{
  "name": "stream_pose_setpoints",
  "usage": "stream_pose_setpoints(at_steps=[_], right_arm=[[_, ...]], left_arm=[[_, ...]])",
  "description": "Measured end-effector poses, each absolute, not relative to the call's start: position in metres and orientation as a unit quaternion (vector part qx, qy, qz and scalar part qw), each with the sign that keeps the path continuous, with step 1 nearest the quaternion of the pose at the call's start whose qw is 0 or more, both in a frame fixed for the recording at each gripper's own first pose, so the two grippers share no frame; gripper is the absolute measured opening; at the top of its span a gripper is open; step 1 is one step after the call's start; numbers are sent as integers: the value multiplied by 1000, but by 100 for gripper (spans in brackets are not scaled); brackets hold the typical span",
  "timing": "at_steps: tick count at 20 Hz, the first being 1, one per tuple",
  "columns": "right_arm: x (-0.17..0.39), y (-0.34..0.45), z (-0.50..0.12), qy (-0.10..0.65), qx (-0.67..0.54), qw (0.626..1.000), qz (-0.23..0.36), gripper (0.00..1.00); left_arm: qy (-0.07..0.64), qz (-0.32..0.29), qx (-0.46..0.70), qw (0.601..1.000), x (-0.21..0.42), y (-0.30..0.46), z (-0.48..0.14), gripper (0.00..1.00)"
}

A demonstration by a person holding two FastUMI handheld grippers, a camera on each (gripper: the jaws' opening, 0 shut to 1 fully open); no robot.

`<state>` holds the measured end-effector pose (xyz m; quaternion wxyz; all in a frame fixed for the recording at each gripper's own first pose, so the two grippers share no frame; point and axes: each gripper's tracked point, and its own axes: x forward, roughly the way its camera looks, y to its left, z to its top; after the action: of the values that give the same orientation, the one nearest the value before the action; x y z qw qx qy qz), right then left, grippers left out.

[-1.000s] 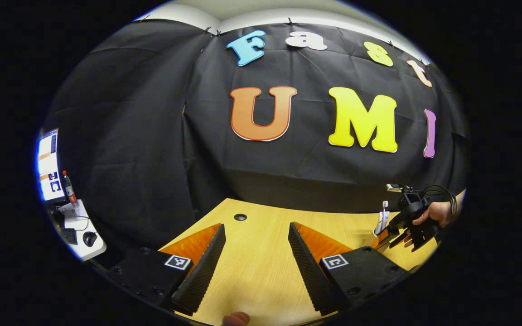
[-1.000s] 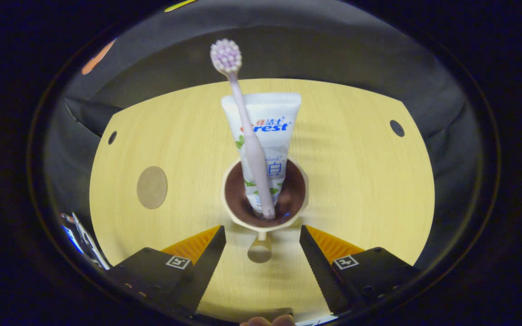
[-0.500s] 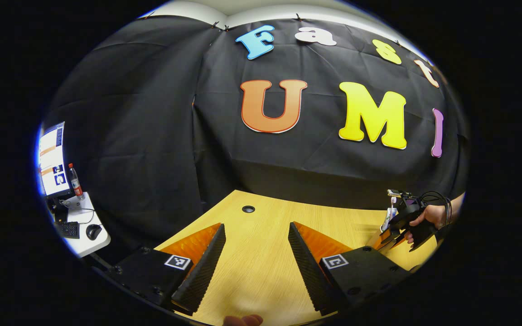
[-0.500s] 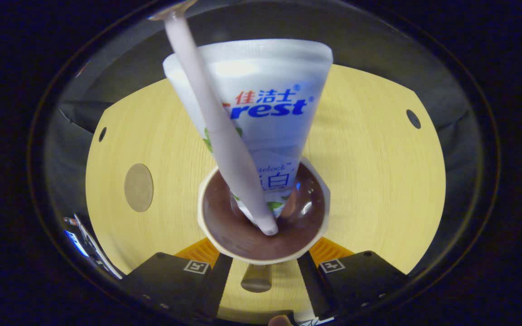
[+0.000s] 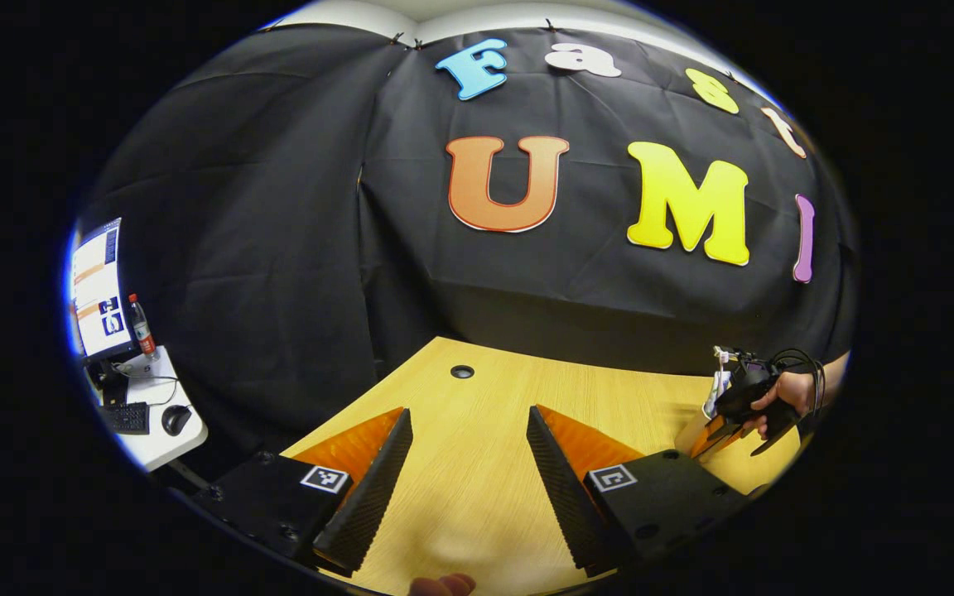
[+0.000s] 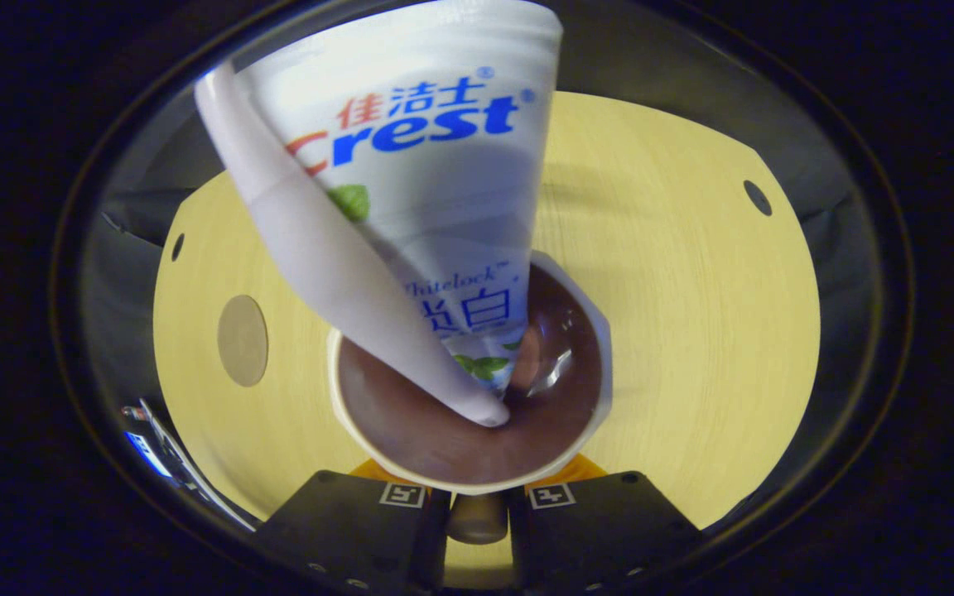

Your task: Put the toothbrush and toothpaste on the desktop into the cup, then pick up the cup and place it on the coaster on the desktop.

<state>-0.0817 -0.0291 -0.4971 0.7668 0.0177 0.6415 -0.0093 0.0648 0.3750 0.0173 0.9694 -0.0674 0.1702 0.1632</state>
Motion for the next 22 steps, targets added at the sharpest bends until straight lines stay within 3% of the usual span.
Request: stream_pose_setpoints(at_steps=[12, 22], right_arm=[[-87, -2, -474, 621, -20, 784, 4, 27], [-87, 132, -454, 604, -52, 791, 81, 27]], left_arm=[[157, 146, -71, 974, 59, 376, 19, 89], [137, 162, -55, 976, 16, 422, 28, 89]])
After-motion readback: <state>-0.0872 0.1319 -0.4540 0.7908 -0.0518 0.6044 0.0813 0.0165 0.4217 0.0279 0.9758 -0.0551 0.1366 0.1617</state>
